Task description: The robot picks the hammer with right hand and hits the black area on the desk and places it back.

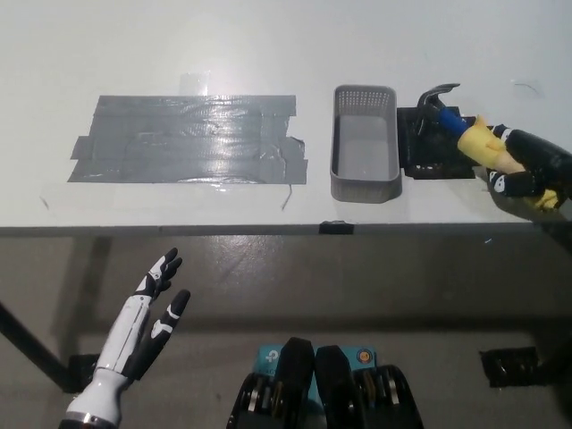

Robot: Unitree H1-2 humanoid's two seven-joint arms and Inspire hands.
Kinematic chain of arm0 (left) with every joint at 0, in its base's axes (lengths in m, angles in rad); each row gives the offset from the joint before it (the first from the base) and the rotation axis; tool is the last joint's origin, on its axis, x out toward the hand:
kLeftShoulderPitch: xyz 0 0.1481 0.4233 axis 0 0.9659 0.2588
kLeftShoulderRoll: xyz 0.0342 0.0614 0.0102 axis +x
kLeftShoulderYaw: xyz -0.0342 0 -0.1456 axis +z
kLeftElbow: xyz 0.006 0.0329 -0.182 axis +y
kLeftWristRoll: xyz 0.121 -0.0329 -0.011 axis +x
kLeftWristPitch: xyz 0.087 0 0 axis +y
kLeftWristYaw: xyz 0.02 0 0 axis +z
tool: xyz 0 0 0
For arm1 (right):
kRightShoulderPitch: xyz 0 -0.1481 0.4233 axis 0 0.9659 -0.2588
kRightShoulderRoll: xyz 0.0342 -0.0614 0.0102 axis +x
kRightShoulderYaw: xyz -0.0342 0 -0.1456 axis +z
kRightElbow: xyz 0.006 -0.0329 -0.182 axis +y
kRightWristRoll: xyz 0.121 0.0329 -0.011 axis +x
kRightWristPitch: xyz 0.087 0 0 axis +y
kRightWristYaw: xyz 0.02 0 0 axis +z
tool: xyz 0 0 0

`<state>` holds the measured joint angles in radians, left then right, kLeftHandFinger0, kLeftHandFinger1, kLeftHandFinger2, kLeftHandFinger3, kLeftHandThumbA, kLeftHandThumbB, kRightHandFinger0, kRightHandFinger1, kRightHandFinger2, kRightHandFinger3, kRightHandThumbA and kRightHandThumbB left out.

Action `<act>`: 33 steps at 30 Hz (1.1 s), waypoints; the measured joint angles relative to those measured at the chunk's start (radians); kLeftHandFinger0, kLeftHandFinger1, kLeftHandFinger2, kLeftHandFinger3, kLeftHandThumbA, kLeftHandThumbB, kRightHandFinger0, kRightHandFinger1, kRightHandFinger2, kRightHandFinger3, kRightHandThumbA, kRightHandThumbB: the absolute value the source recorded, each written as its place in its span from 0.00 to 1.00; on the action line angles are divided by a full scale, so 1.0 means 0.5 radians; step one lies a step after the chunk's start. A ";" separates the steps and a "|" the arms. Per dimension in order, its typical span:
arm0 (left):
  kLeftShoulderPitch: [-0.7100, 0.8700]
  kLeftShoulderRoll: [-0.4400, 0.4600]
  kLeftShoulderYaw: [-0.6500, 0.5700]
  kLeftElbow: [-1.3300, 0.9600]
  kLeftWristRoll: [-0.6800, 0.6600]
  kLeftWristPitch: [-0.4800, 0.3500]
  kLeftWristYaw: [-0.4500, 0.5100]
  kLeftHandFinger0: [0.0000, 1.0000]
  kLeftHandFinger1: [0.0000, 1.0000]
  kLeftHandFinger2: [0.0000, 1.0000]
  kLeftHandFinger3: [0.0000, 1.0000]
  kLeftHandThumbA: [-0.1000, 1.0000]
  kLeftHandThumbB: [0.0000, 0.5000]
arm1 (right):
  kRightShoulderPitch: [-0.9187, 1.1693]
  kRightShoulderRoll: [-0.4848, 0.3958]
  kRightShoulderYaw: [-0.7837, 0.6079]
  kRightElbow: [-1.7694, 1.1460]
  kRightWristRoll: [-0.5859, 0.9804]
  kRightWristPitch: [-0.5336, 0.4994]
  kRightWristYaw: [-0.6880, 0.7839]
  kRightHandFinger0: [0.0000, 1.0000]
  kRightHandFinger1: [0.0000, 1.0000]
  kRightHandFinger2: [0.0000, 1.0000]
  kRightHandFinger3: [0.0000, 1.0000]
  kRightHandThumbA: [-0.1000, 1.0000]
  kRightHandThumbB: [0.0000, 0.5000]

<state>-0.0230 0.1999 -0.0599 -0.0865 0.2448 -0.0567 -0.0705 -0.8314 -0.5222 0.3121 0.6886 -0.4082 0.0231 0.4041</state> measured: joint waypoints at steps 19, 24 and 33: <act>-0.002 0.000 -0.004 0.000 0.002 -0.001 0.000 1.00 1.00 1.00 1.00 0.95 0.00 | -0.271 -0.103 -0.020 -0.151 -0.070 0.124 0.120 0.29 0.73 0.95 0.99 0.00 0.34; -0.002 0.000 -0.003 0.000 0.003 -0.005 0.000 1.00 1.00 1.00 1.00 0.95 0.00 | -0.275 -0.062 0.064 -0.019 -0.123 0.093 0.120 0.26 0.72 0.97 1.00 0.00 0.32; -0.008 0.000 -0.004 0.000 0.002 -0.013 0.000 1.00 1.00 1.00 1.00 0.94 0.00 | -0.271 0.001 0.208 0.197 -0.240 0.005 0.074 0.30 0.83 1.00 1.00 0.00 0.33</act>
<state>-0.0268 0.2000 -0.0618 -0.0865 0.2461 -0.0631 -0.0706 -0.9671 -0.5218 0.4163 0.7871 -0.5284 0.0256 0.4412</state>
